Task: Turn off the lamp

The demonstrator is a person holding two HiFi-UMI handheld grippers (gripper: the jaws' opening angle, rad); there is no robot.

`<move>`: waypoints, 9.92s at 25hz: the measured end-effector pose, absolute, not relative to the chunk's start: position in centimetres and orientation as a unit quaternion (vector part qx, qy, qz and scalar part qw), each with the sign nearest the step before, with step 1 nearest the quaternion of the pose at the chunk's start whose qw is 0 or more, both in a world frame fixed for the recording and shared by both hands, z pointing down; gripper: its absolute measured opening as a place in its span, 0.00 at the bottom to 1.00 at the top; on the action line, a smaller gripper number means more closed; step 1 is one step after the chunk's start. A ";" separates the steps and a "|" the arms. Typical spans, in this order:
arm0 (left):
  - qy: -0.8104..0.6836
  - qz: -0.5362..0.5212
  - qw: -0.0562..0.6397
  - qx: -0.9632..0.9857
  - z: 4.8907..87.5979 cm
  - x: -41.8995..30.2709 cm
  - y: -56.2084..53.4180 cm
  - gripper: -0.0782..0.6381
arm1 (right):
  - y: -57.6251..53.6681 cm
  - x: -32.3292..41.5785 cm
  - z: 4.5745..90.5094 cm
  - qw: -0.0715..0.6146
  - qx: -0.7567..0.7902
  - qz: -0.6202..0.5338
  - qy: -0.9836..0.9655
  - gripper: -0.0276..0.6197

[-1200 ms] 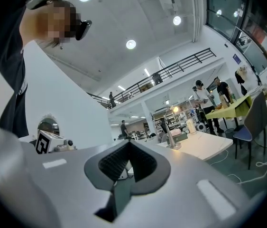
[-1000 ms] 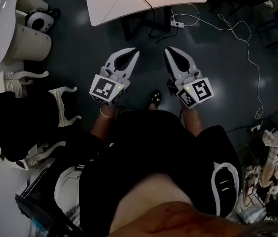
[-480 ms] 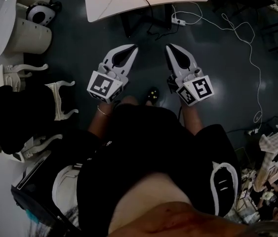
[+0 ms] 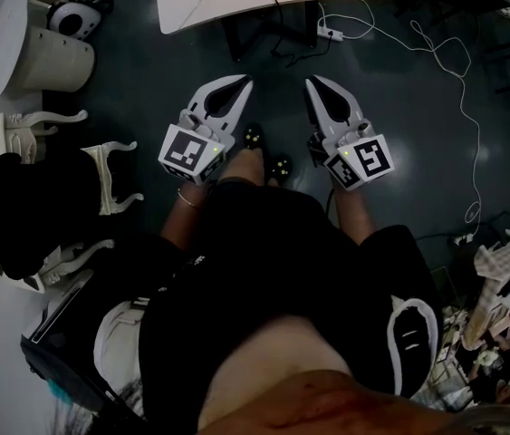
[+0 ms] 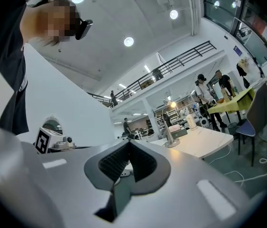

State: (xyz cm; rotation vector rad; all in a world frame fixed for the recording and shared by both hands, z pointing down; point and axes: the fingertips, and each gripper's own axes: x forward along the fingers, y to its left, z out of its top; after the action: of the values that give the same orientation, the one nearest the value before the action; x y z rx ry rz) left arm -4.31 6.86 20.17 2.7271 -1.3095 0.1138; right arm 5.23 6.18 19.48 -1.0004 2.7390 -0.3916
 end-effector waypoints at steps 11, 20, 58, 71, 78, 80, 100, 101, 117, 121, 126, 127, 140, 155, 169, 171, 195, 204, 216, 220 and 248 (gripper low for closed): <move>-0.412 0.028 0.050 0.909 20.3 -4.4 3.4 0.12 | 3.2 4.7 19.5 0.088 -0.353 -0.126 0.923 0.04; -0.407 0.036 0.048 0.912 21.7 -5.7 -0.7 0.12 | -0.1 3.7 20.8 0.073 -0.368 -0.136 0.917 0.04; -0.378 0.034 0.103 0.919 30.3 -6.5 -11.9 0.12 | -12.3 0.3 30.2 -0.004 -0.389 -0.147 0.909 0.04; -0.421 0.087 0.102 0.897 35.3 -5.7 -12.5 0.12 | -14.8 0.7 37.3 -0.066 -0.338 -0.154 0.926 0.05; -0.442 0.091 0.116 0.885 38.5 -5.8 -11.7 0.12 | -15.7 0.5 41.1 -0.077 -0.343 -0.174 0.920 0.08; -0.447 0.093 0.121 0.882 39.5 -5.6 -11.5 0.12 | -15.8 0.2 41.8 -0.084 -0.339 -0.171 0.921 0.09; -0.476 0.096 0.136 0.863 45.0 -6.4 -11.6 0.12 | -19.1 -2.5 47.8 -0.130 -0.330 -0.165 0.920 0.19; -0.476 0.097 0.136 0.863 45.2 -6.4 -11.6 0.12 | -19.1 -2.4 47.9 -0.131 -0.328 -0.166 0.921 0.11; -0.465 0.102 0.123 0.871 46.5 -5.7 -12.8 0.12 | -18.2 -1.5 43.1 -0.041 -0.283 -0.260 0.922 0.06; -0.451 0.104 0.114 0.879 46.7 -4.7 -13.0 0.12 | -18.0 -1.7 41.4 -0.016 -0.274 -0.279 0.920 0.06; -0.437 0.090 0.106 0.889 46.3 -3.5 -13.5 0.12 | -17.5 -1.8 40.2 -0.001 -0.263 -0.289 0.921 0.06; -0.435 0.089 0.105 0.890 46.3 -3.3 -13.5 0.12 | -17.4 -1.8 40.1 0.001 -0.262 -0.291 0.920 0.06; -0.419 0.100 0.092 0.898 46.4 -1.9 -14.3 0.20 | -16.7 -2.3 40.1 0.019 -0.250 -0.310 0.917 0.06; -0.414 0.090 0.080 0.902 44.2 -1.0 -14.3 0.14 | -16.9 0.8 38.6 0.015 -0.294 -0.201 0.934 0.13; -0.412 0.081 0.071 0.905 40.8 -1.0 -14.5 0.14 | -15.8 2.0 45.5 -0.080 -0.311 -0.213 0.923 0.13; -0.408 0.071 0.071 0.907 40.0 -0.8 -14.5 0.14 | -15.9 1.9 46.1 -0.088 -0.312 -0.214 0.922 0.13; -0.364 0.132 0.062 0.920 43.7 0.2 -12.9 0.14 | -17.0 2.3 45.4 -0.013 -0.281 -0.311 0.908 0.07; -0.356 0.161 0.092 0.916 48.4 0.6 -13.2 0.14 | -16.2 2.1 43.3 0.012 -0.253 -0.323 0.912 0.07; -0.366 0.145 0.113 0.912 49.5 0.8 -13.4 0.14 | -15.7 1.7 42.0 0.026 -0.234 -0.334 0.913 0.07; -0.363 0.155 0.113 0.912 50.1 0.8 -13.3 0.14 | -15.9 1.9 41.5 0.043 -0.232 -0.342 0.909 0.07; -0.342 0.084 0.121 0.928 45.0 1.0 -12.1 0.13 | -14.8 4.3 45.5 -0.049 -0.254 -0.231 0.938 0.10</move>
State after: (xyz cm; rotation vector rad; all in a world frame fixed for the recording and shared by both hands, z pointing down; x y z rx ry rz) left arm 1.00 -12.09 44.97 2.7107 -0.9979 0.2458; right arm 4.31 -14.78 45.48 -0.8225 3.0423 -0.7482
